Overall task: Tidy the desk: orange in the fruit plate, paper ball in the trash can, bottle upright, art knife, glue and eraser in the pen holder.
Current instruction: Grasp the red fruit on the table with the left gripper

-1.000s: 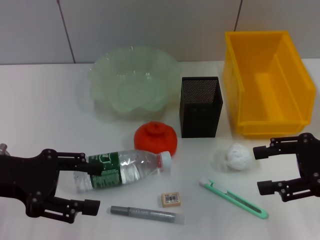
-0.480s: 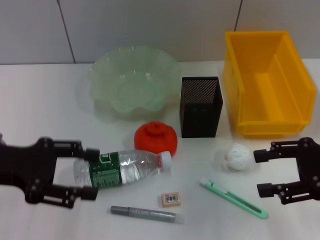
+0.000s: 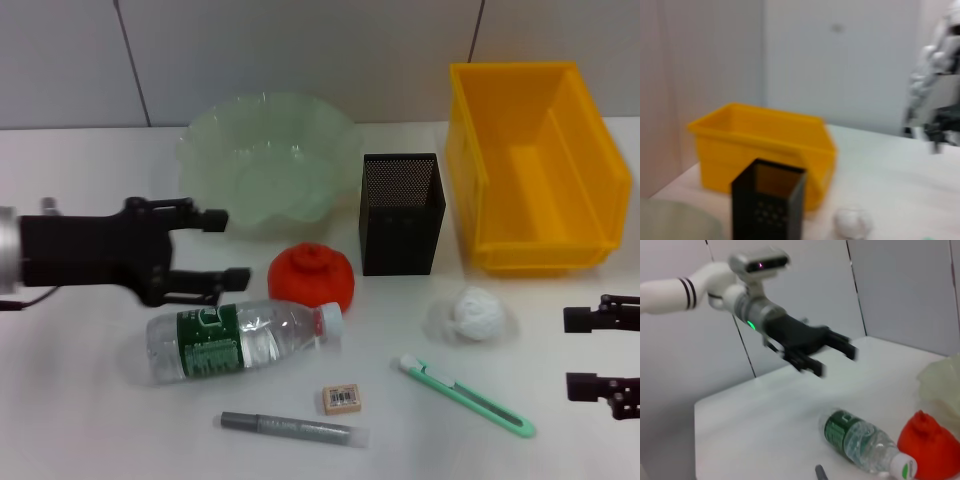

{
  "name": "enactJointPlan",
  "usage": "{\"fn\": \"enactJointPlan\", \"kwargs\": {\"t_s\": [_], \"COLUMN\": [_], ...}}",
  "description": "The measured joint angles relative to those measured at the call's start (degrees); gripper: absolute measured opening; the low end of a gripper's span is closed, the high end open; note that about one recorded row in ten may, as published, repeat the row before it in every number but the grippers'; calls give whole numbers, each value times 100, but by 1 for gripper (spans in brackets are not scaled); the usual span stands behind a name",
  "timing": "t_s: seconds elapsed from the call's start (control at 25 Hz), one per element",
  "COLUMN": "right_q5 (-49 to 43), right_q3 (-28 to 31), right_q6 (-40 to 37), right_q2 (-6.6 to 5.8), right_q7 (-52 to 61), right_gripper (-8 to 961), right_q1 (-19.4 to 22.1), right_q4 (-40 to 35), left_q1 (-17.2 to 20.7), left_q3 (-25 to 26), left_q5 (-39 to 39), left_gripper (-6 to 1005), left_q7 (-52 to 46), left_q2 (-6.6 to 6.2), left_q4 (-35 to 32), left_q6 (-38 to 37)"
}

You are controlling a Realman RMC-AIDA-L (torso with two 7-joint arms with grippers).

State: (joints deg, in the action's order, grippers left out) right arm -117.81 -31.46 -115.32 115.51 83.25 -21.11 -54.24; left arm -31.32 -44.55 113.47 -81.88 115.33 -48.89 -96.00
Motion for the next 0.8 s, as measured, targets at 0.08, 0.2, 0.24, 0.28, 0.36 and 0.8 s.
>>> {"fn": "enactJointPlan", "kwargs": {"t_s": [0.08, 0.2, 0.24, 0.28, 0.36, 0.8], "right_q5": [2, 15, 15, 17, 17, 17], "right_q3": [61, 148, 148, 149, 150, 153], "right_q6": [-53, -146, -146, -148, -149, -157], "right_q2": [0, 32, 32, 50, 90, 134], "right_q7": [0, 10, 10, 26, 35, 73], "right_gripper": [780, 780, 780, 780, 780, 781], "right_q1": [2, 3, 3, -3, -25, -172], "right_q4": [-8, -148, -148, -191, -243, -269], "left_q1": [-178, -299, -362, -395, -443, -582], "left_q3": [-40, -42, -41, -42, -51, -97], "left_q5": [130, 223, 272, 298, 311, -19], "left_gripper": [812, 812, 812, 812, 812, 813], "left_q7": [-3, 1, 15, 35, 147, 851], "left_q2": [153, 213, 238, 255, 294, 342], "left_q4": [345, 559, 689, 774, 972, 1893], "left_q6": [816, 1183, 1374, 1508, 1793, 2596]}}
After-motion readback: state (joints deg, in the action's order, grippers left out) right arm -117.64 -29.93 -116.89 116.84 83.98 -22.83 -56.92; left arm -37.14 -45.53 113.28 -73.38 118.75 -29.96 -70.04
